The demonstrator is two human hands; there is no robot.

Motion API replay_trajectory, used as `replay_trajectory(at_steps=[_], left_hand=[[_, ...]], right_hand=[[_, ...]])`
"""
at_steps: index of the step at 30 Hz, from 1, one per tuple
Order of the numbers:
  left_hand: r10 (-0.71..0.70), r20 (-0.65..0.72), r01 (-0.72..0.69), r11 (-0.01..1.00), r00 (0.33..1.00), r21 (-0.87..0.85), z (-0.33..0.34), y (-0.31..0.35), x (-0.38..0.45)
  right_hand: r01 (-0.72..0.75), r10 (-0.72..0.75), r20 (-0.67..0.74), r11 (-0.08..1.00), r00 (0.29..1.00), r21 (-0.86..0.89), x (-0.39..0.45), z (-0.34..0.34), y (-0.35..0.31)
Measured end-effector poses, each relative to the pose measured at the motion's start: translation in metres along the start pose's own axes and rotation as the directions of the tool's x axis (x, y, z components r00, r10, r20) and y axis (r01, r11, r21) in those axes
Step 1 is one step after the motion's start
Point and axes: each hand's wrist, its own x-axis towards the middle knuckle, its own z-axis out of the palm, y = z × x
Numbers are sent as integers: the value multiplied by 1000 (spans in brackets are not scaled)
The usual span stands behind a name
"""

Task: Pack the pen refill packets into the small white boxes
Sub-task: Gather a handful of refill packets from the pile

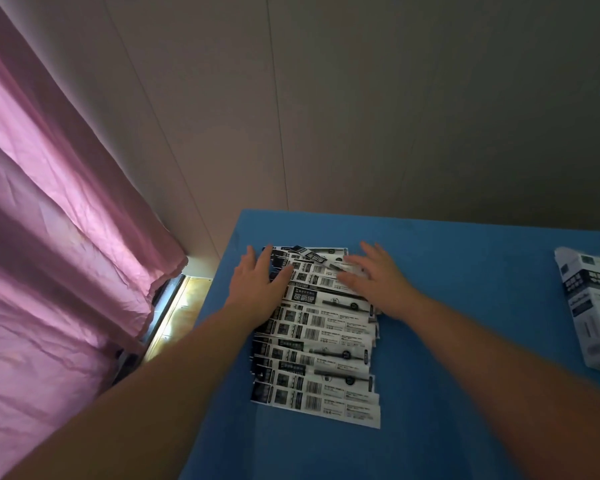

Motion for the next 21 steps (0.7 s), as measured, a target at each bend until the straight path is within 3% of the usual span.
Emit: replay_trajectory(at_steps=[5, 10, 13, 16, 21], left_hand=[[90, 48, -98, 975, 995, 201, 11, -1, 18], [159, 8, -159, 979, 987, 126, 9, -12, 27], [186, 42, -191, 951, 982, 245, 12, -7, 29], [231, 50, -236, 934, 972, 269, 17, -3, 27], [204, 60, -209, 971, 977, 116, 8, -7, 32]], right_hand=[[109, -86, 121, 975, 989, -196, 14, -3, 3], [34, -31, -92, 999, 995, 35, 12, 3, 11], [-2, 7, -105, 999, 994, 42, 14, 11, 8], [-10, 30, -95, 978, 995, 208, 18, 21, -6], [14, 55, -151, 907, 987, 422, 17, 22, -10]])
